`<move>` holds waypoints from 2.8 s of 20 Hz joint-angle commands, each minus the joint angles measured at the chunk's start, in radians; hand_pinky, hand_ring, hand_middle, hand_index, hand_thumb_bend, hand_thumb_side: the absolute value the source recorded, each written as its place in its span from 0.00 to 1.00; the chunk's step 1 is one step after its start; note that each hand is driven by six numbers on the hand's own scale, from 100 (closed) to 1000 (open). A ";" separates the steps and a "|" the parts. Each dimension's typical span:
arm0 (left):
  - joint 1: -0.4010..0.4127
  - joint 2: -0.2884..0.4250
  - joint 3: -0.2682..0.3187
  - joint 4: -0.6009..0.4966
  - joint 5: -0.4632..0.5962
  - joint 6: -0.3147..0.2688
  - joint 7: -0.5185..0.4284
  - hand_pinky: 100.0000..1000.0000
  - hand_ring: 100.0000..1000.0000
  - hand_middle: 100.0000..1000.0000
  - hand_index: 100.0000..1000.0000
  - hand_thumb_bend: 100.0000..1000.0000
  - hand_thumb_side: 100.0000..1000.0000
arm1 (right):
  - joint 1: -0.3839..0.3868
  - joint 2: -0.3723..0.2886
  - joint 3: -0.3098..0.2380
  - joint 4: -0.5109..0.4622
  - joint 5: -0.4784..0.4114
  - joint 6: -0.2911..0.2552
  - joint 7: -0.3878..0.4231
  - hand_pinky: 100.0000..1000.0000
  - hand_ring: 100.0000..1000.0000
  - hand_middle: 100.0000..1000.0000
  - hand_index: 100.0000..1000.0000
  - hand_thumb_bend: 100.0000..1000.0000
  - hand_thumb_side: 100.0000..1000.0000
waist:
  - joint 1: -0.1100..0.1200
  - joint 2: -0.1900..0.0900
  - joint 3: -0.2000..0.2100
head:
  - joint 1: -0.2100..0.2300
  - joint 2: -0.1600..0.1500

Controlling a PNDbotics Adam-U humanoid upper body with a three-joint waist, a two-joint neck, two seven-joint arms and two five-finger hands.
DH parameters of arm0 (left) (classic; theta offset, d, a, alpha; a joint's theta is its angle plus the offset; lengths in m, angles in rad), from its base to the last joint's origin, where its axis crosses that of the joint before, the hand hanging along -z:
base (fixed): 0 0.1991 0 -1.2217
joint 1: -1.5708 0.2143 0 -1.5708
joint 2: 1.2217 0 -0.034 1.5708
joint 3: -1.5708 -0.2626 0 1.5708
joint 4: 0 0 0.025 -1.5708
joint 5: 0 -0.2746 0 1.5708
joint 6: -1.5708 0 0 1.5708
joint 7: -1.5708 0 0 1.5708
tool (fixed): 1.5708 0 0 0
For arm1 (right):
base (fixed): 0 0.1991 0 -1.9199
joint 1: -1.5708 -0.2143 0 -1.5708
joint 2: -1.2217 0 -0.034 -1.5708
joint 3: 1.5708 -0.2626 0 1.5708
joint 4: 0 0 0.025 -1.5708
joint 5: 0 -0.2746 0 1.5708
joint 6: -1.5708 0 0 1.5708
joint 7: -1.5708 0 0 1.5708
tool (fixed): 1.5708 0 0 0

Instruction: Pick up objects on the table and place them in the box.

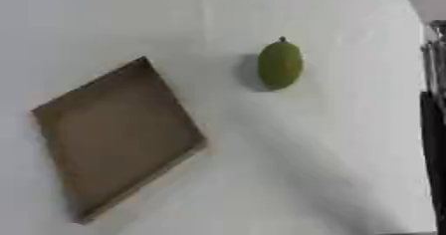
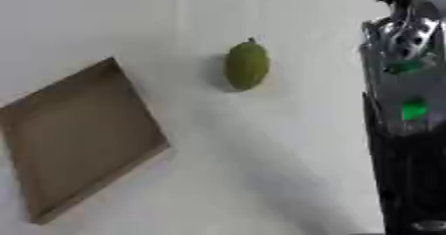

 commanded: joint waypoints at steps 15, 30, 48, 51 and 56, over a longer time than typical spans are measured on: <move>-0.006 0.041 0.012 -0.019 -0.019 -0.022 0.025 0.55 0.48 0.46 0.71 0.00 0.56 | -0.024 -0.042 -0.029 -0.016 0.022 0.034 -0.022 0.74 0.56 0.65 0.75 0.00 0.52 | -0.004 -0.020 0.015 | 0.019 -0.008; 0.052 0.085 0.037 -0.019 -0.072 -0.027 0.058 0.54 0.48 0.46 0.71 0.00 0.56 | 0.051 -0.323 0.068 0.005 0.107 0.278 0.088 0.81 0.74 0.80 0.84 0.00 0.42 | -0.037 -0.030 -0.037 | 0.079 0.013; 0.122 0.097 0.041 -0.019 -0.118 -0.069 0.089 0.54 0.48 0.46 0.71 0.00 0.54 | 0.072 -0.743 0.248 -0.016 0.137 0.402 0.360 0.83 0.85 0.86 0.89 0.00 0.20 | -0.007 -0.012 -0.016 | 0.045 -0.026; 0.119 0.094 0.037 -0.019 -0.122 -0.068 0.079 0.54 0.48 0.46 0.71 0.00 0.54 | 0.062 -0.753 0.277 -0.016 0.121 0.383 0.411 0.84 0.87 0.87 0.90 0.00 0.22 | -0.009 -0.010 -0.013 | 0.039 -0.030; 0.117 0.095 0.032 -0.019 -0.116 -0.068 0.069 0.54 0.48 0.46 0.71 0.00 0.54 | 0.047 -0.756 0.300 -0.016 0.101 0.392 0.499 0.84 0.88 0.88 0.91 0.00 0.27 | -0.013 -0.011 -0.012 | 0.038 -0.028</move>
